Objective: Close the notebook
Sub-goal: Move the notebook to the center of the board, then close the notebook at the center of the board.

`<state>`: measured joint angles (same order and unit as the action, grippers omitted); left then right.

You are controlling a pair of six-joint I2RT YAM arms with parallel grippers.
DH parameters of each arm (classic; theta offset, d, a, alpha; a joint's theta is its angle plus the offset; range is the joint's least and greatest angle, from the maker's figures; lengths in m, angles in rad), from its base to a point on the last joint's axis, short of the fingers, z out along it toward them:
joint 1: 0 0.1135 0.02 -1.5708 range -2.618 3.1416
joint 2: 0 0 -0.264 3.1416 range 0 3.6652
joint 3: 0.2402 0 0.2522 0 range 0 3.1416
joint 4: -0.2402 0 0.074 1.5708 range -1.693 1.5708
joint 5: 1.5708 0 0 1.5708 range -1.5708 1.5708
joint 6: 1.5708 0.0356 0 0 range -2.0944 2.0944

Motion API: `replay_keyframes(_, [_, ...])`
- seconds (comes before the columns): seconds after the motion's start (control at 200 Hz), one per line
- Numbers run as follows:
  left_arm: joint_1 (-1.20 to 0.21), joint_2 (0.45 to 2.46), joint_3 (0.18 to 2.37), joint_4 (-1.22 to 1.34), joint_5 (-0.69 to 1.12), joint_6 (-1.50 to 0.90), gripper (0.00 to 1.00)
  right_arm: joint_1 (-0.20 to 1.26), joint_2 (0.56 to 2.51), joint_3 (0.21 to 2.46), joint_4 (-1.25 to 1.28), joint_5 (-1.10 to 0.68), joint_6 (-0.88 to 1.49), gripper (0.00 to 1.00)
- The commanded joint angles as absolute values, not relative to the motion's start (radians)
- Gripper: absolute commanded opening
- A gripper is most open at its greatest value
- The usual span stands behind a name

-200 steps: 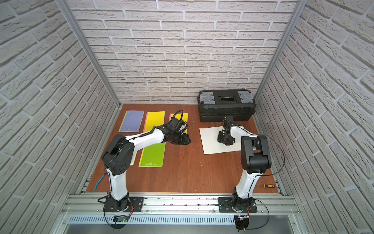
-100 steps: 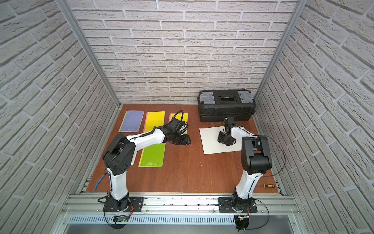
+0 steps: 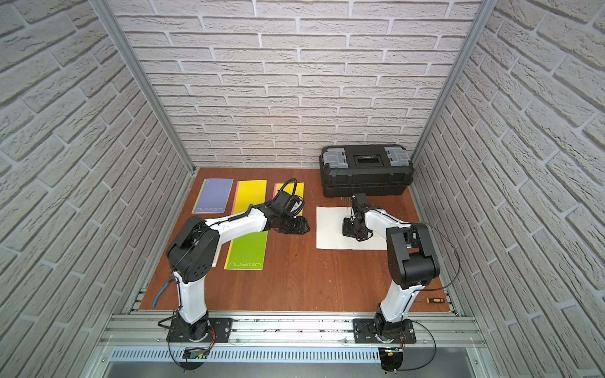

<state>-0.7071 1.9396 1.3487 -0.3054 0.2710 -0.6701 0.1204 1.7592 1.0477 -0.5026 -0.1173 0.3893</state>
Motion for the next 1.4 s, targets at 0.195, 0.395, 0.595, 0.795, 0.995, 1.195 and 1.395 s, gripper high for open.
replay_keyframes(0.195, [-0.709, 1.970, 1.312, -0.247, 0.292, -0.689, 0.58, 0.223, 1.731, 0.972, -0.611, -0.151, 0.434, 0.41])
replay_keyframes(0.395, [-0.709, 1.979, 1.265, -0.202, 0.309, -0.716, 0.58, 0.265, 1.718, 0.963, -0.600, -0.172, 0.459, 0.41])
replay_keyframes(0.595, [-0.710, 1.981, 1.230, -0.168, 0.316, -0.733, 0.58, 0.292, 1.711, 0.963, -0.591, -0.181, 0.478, 0.41])
replay_keyframes(0.795, [-0.709, 1.999, 1.230, -0.157, 0.325, -0.735, 0.58, 0.305, 1.693, 0.939, -0.579, -0.187, 0.492, 0.41])
replay_keyframes(0.995, [-0.711, 2.013, 1.227, -0.139, 0.338, -0.745, 0.57, 0.310, 1.672, 0.904, -0.553, -0.212, 0.507, 0.41])
replay_keyframes(1.195, [-0.709, 2.005, 1.204, -0.064, 0.396, -0.769, 0.54, 0.314, 1.678, 0.886, -0.531, -0.224, 0.512, 0.41])
replay_keyframes(1.395, [-0.698, 1.967, 1.153, 0.036, 0.461, -0.812, 0.53, 0.314, 1.683, 0.879, -0.521, -0.227, 0.513, 0.41])
